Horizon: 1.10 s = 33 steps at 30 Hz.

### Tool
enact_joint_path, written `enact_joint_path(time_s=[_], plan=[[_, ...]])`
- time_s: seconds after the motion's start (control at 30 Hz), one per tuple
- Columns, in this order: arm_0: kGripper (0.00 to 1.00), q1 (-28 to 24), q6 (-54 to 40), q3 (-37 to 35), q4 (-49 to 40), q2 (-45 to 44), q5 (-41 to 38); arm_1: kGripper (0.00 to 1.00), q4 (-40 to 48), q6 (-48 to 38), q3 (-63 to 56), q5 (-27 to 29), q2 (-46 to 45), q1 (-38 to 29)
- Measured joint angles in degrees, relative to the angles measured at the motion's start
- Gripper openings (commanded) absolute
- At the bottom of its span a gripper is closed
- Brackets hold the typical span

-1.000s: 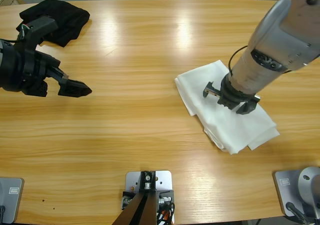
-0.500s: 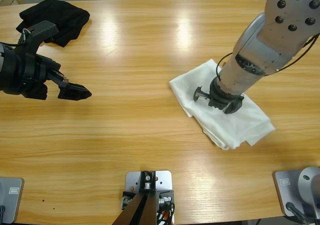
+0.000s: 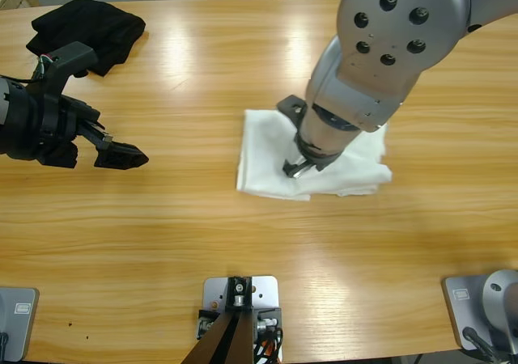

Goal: Fold clothes

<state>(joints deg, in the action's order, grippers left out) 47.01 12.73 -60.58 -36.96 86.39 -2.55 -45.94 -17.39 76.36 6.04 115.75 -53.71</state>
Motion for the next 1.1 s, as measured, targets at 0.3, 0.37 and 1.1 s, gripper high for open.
enact_joint_path(time_s=[0.3, 0.37, 1.1], plan=[[0.977, 0.0, 0.0, 0.1, 0.0, 0.3, 0.0, 0.977, -2.6, 0.2, 8.3, -1.1, -2.0, -3.6], [0.977, 0.1, 0.0, 0.1, 0.0, 0.6, 0.0, 0.946, -6.1, -1.3, 11.0, 1.3, -3.4, -3.6], [0.977, 0.8, 0.0, 0.8, 0.0, 0.8, -0.9, 0.711, 1.5, -32.8, 1.6, -3.5, 1.9, 1.6]])
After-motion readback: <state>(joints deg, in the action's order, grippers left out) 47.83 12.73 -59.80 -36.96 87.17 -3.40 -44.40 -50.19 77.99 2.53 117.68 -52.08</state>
